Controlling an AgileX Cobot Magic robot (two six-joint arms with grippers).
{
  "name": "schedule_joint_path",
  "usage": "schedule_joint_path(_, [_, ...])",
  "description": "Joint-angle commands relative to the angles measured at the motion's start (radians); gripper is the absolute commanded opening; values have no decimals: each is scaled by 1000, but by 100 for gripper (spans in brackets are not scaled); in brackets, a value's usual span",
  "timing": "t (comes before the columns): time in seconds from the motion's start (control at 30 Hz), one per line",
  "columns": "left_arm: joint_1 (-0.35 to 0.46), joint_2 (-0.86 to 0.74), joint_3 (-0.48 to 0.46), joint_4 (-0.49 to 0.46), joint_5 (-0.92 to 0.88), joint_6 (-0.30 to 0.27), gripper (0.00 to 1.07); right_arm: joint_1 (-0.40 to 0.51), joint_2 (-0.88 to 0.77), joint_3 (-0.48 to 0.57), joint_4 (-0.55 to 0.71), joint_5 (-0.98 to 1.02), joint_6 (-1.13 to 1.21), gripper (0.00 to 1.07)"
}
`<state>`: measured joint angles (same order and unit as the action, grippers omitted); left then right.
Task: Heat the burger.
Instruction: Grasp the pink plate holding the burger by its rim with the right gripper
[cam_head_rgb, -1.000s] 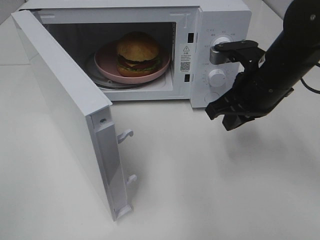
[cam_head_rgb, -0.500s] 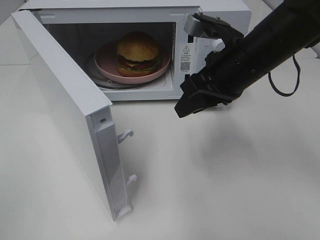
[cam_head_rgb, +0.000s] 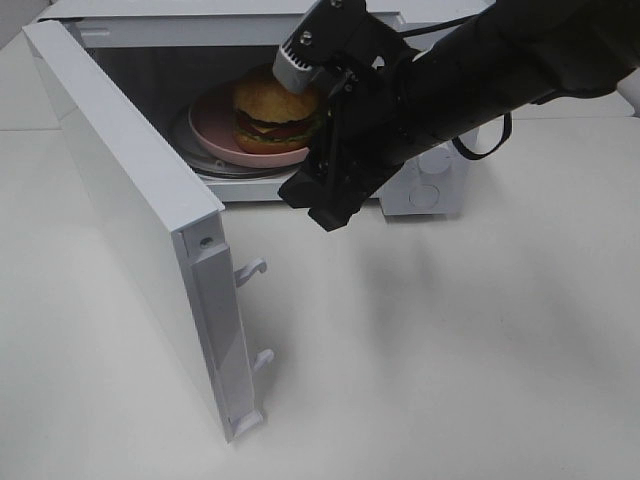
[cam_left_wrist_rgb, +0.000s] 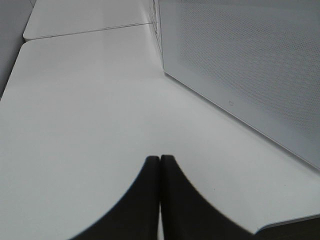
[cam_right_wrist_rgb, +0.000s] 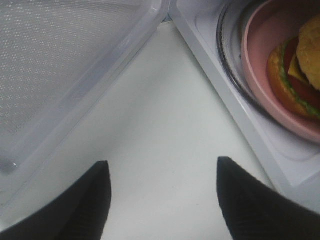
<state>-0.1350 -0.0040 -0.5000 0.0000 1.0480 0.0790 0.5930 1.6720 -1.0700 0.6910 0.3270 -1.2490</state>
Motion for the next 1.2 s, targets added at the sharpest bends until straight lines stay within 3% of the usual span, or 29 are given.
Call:
schedule_joint_path(0.03, [3, -21, 3, -6, -13, 1, 0, 16, 3, -13, -3, -29, -89, 61])
schedule_joint_path(0.27, [3, -21, 3, -6, -13, 1, 0, 24, 77, -84, -46, -17, -86, 60])
schedule_joint_path(0.47, [3, -21, 3, -6, -13, 1, 0, 38, 173, -182, -244, -16, -58, 60])
schedule_joint_path(0.53, [3, -21, 3, -6, -13, 1, 0, 68, 207, -225, -367, -18, 0, 60])
schedule_joint_path(0.73, [3, -21, 3, -6, -13, 1, 0, 124, 271, -319, -541, -18, 104, 60])
schedule_joint_path(1.2, [3, -21, 3, -6, -13, 1, 0, 177, 415, -501, -579, 17, 217, 58])
